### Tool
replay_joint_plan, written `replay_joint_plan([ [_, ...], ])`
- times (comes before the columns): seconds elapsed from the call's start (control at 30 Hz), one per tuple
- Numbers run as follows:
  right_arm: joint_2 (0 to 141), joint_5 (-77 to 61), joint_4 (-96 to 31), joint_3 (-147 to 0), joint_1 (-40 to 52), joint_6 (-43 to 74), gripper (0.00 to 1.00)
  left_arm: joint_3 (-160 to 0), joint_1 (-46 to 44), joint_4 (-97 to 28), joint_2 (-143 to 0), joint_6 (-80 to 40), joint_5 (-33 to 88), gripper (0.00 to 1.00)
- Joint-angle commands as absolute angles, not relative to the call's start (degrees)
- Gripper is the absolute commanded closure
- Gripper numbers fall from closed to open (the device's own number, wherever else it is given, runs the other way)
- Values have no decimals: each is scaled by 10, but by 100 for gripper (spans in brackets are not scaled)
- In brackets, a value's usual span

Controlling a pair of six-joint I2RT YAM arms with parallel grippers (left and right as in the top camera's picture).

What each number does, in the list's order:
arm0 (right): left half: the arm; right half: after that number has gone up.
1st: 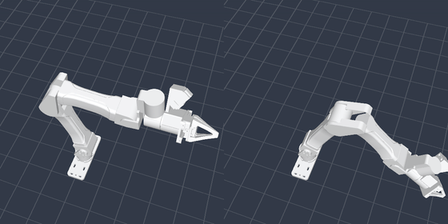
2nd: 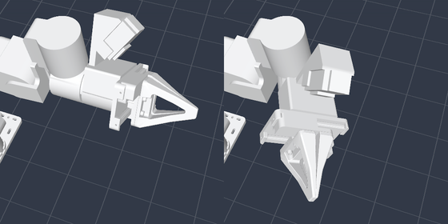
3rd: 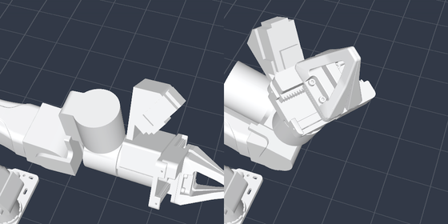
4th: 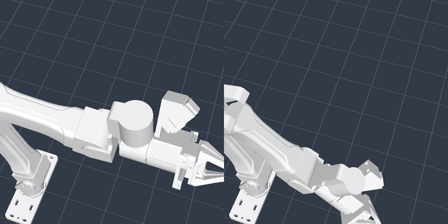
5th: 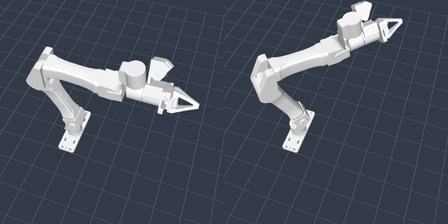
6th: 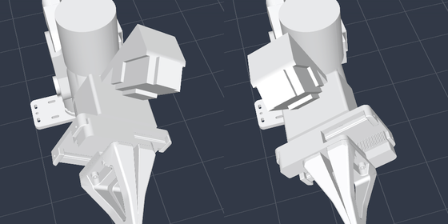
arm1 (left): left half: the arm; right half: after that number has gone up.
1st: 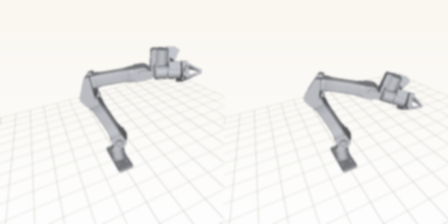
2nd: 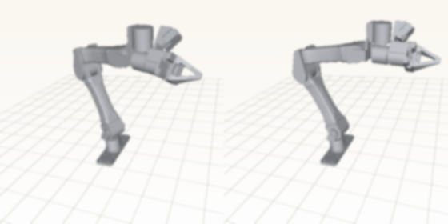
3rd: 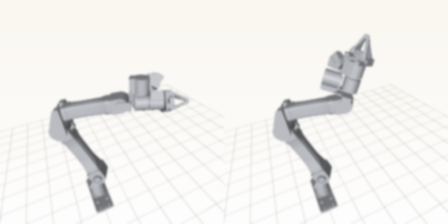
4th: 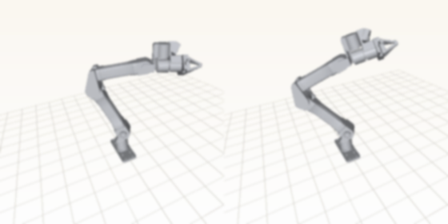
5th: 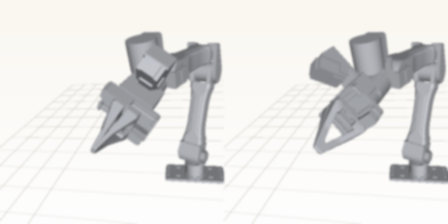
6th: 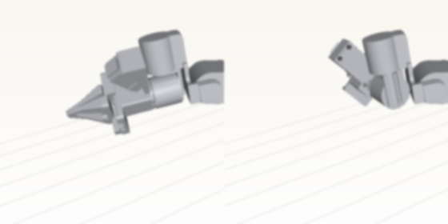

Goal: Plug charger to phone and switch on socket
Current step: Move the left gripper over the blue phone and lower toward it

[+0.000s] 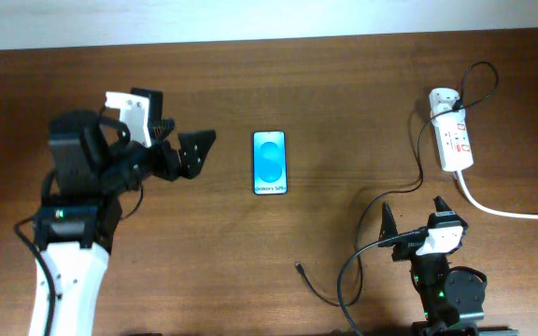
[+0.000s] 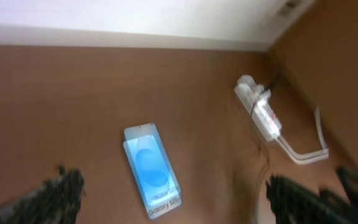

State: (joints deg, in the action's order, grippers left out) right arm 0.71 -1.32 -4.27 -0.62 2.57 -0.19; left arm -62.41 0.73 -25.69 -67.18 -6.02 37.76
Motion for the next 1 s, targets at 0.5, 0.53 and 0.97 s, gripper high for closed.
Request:
replay_joint_plan([
  [0.5,3,-12,-46,-3,30,1,2,-1133,-250,-695,-1110,-165,60,1],
  [0.53,3,-12,-46,-3,30,1,1,-1133,-251,-696,-1122,-208,38,1],
  [0.97,3,-12,-46,-3,30,1,2,-1133,-251,-686,-1285,-333,47,1],
])
